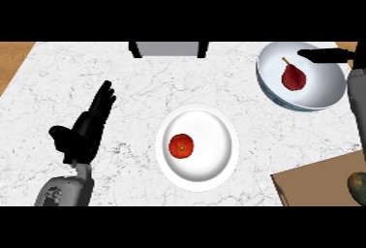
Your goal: Pick the pear from the plate and place it in the bowl
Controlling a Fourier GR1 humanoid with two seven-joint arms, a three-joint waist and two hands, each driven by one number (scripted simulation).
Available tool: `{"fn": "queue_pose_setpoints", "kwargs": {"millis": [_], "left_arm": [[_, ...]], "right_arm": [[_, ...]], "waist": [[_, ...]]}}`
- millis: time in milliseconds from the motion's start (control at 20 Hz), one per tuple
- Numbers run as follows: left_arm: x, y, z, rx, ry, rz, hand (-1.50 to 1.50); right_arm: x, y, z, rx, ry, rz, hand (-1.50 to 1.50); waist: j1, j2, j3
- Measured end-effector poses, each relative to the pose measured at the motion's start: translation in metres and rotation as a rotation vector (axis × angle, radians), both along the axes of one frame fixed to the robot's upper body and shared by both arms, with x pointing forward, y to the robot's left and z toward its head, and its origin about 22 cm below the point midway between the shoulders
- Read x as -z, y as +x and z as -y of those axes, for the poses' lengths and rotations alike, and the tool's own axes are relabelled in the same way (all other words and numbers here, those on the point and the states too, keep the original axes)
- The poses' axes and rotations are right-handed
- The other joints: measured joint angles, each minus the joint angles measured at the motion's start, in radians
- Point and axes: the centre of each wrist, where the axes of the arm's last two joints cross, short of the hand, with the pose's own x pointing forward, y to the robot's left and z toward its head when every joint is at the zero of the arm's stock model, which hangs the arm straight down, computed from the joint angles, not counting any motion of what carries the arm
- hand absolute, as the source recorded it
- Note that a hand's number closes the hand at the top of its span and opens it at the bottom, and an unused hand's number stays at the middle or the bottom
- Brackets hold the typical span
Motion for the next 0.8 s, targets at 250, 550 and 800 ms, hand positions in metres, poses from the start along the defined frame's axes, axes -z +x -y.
{"fn": "queue_pose_setpoints", "kwargs": {"millis": [250, 550, 800], "left_arm": [[0.003, -0.002, -0.003, -0.011, -0.003, -0.002, 0.0], [0.009, -0.002, -0.01, -0.022, -0.004, -0.008, 0.0], [0.01, -0.008, -0.004, -0.012, -0.005, -0.005, 0.0]], "right_arm": [[-0.006, -0.015, 0.01, 0.013, 0.112, 0.047, -1.5], [-0.01, -0.046, 0.036, -0.012, 0.238, 0.087, -1.5], [0.002, -0.081, 0.051, -0.069, 0.292, 0.103, -1.5]], "waist": [[-0.009, -0.003, 0.0], [-0.015, -0.005, -0.001], [-0.013, -0.004, 0.0]]}}
